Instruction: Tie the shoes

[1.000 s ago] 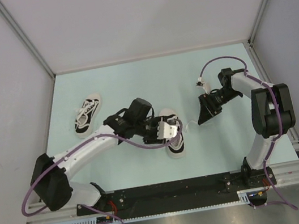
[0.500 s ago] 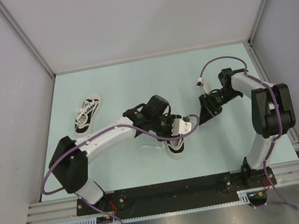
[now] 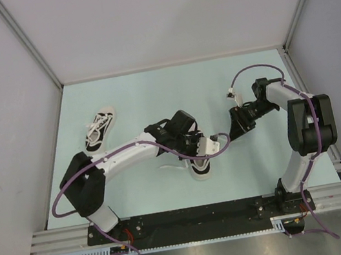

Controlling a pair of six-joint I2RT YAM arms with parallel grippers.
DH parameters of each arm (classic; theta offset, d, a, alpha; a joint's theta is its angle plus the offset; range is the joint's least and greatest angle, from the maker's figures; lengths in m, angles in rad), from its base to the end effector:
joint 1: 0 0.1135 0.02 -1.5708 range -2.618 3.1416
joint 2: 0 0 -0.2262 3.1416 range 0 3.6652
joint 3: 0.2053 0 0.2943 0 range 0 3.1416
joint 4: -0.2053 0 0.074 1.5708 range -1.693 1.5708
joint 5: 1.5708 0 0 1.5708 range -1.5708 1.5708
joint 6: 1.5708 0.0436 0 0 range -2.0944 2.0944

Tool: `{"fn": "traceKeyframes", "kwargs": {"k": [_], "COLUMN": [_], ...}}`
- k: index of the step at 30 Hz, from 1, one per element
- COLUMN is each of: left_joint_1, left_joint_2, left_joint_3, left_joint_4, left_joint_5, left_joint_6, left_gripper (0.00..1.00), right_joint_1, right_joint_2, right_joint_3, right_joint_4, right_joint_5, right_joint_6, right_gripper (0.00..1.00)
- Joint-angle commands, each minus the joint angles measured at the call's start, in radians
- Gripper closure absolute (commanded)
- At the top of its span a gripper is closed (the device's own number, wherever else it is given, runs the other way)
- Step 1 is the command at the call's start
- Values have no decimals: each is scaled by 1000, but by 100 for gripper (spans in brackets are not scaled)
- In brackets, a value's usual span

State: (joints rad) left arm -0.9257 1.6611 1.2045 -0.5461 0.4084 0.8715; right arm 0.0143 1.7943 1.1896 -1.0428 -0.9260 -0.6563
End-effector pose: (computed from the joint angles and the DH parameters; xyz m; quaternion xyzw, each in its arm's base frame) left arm 0.2187 -0.3195 0.1695 0.7709 0.5409 -0.2020 0.2690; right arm 0.3331 0.0396 0.1197 -0.2780 0.8499 0.4343 0.1083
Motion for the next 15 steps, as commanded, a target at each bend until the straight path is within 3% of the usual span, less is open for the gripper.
{"fn": "traceKeyframes", "kwargs": {"k": [1,7,12,15], "left_joint_1": [-9,-9,30,65], "left_joint_2": [6,-12,-115,-155], "left_joint_3": [26,53,-23,-74], "left_joint_4": [2,-18,108,241], "left_joint_5": [-6,24,162,202], "left_joint_6": [20,21,-57,-233], "left_gripper": [75,100,100,100], "right_joint_1": [-2,1,9,15], "right_joint_2": [5,4,-3,-1], "right_joint_3": [19,18,19,19], "right_joint_4": [-13,-10,-10,3], "right_joint_5": [-31,-36,-45,-51], "right_joint_6": [-17,-8,3,18], "right_gripper": [26,26,25,25]}}
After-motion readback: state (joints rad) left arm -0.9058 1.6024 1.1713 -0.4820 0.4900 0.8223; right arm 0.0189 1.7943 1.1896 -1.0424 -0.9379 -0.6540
